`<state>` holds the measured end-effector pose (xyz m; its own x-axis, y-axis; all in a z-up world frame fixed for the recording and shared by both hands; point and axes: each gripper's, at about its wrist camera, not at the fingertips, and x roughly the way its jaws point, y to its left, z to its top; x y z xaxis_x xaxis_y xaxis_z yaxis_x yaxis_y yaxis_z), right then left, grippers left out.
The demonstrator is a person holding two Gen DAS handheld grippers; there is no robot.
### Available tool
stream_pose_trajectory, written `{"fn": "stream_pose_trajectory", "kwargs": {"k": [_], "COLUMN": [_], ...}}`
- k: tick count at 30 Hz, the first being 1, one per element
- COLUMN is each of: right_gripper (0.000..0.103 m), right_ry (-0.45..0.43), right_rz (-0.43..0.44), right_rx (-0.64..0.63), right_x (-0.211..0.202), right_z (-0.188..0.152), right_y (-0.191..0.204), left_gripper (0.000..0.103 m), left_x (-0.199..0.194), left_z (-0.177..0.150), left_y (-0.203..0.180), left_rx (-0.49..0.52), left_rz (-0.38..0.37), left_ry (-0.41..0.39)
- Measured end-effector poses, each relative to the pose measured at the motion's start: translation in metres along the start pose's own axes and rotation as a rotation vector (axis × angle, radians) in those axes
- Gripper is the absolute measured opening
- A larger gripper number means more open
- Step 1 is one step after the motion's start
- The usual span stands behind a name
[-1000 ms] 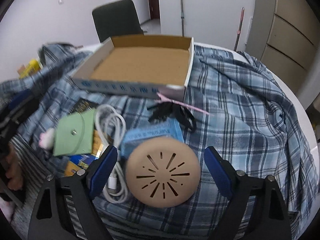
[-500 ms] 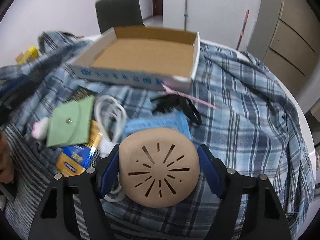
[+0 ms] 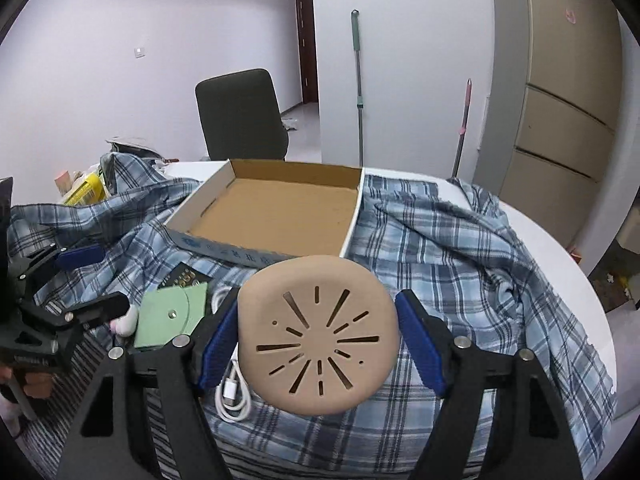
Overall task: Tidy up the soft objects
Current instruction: 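Grasp the pink plush bunny with the left tool while the right tool grasps the beige disc, then carry the bunny and disc into the cardboard box and open both tools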
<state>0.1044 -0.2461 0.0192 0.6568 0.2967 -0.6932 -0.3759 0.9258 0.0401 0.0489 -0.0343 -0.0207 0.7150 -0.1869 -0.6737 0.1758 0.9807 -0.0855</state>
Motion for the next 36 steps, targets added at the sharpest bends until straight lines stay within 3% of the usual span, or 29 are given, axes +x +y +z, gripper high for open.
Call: {"fn": "stream_pose_trajectory", "kwargs": {"k": [7, 11, 14, 19, 30, 32, 36], "right_gripper": [0.075, 0.075, 0.075, 0.075, 0.076, 0.076, 0.076], "right_ry": [0.058, 0.055, 0.061, 0.081, 0.097, 0.099, 0.099], "right_rz": [0.061, 0.063, 0.074, 0.082, 0.096, 0.096, 0.101], "right_rx": [0.025, -0.014, -0.030, -0.050, -0.076, -0.081, -0.086], "right_x": [0.027, 0.029, 0.030, 0.035, 0.038, 0.039, 0.039], "right_z": [-0.020, -0.024, -0.027, -0.030, -0.033, -0.033, -0.034], "right_y": [-0.007, 0.000, 0.004, 0.009, 0.014, 0.014, 0.015], "left_gripper": [0.084, 0.084, 0.073, 0.050, 0.050, 0.041, 0.036], "left_x": [0.005, 0.008, 0.013, 0.023, 0.022, 0.028, 0.027], "left_z": [-0.020, -0.028, -0.032, -0.040, -0.049, -0.050, -0.049], "left_y": [0.020, 0.028, 0.029, 0.035, 0.035, 0.034, 0.033], "left_rx": [0.004, -0.008, 0.028, 0.027, 0.031, 0.036, 0.040], "left_rz": [0.070, 0.067, 0.090, 0.058, 0.038, 0.031, 0.032], "left_ry": [0.077, 0.119, 0.140, 0.203, 0.239, 0.249, 0.238]}}
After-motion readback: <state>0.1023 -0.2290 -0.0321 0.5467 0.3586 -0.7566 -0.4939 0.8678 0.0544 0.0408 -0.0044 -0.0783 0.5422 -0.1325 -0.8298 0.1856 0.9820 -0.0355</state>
